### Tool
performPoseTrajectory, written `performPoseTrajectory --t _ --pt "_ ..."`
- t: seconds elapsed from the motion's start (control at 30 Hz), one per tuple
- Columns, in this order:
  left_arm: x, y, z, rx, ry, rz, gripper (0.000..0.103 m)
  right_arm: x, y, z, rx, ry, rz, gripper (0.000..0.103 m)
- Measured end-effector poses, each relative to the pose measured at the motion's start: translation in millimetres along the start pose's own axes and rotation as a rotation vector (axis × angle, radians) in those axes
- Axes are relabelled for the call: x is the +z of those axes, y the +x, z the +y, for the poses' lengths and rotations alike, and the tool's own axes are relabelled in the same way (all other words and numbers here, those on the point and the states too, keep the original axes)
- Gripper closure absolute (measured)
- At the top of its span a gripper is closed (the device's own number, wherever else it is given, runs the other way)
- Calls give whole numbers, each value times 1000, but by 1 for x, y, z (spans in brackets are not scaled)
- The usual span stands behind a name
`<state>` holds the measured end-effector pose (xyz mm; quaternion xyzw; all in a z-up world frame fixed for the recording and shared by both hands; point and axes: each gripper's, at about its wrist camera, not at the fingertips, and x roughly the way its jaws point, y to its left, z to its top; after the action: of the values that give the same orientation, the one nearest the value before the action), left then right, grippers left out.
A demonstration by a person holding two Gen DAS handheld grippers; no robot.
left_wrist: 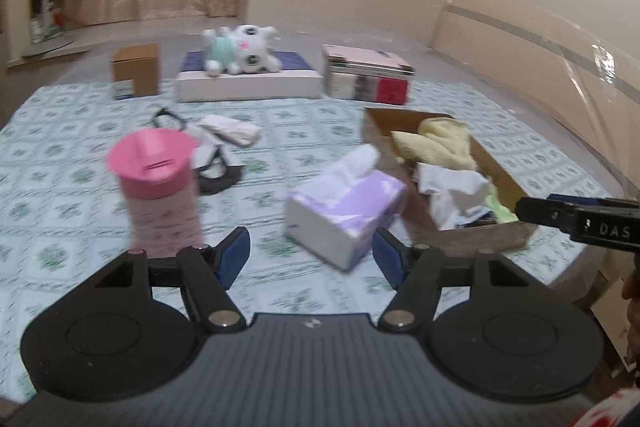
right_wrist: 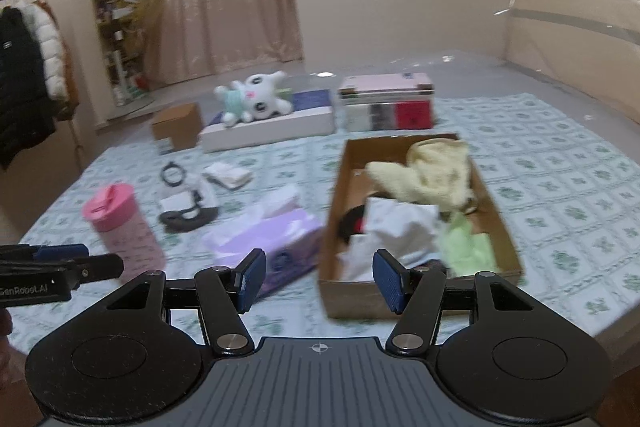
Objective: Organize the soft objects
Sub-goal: 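Withdraw both open grippers from the box toward the mask and pad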
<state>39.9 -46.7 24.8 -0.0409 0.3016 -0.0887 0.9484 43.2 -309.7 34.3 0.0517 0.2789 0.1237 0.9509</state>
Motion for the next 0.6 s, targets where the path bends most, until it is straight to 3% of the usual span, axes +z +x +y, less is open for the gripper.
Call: performPoseTrajectory --t 0.27,0.6 --pt "-5 -22 46 122 -59 -3 39 0 13 37 70 -47 25 44" --pt "-10 -37 89 207 -124 5 39 0 29 66 112 -86 54 44"
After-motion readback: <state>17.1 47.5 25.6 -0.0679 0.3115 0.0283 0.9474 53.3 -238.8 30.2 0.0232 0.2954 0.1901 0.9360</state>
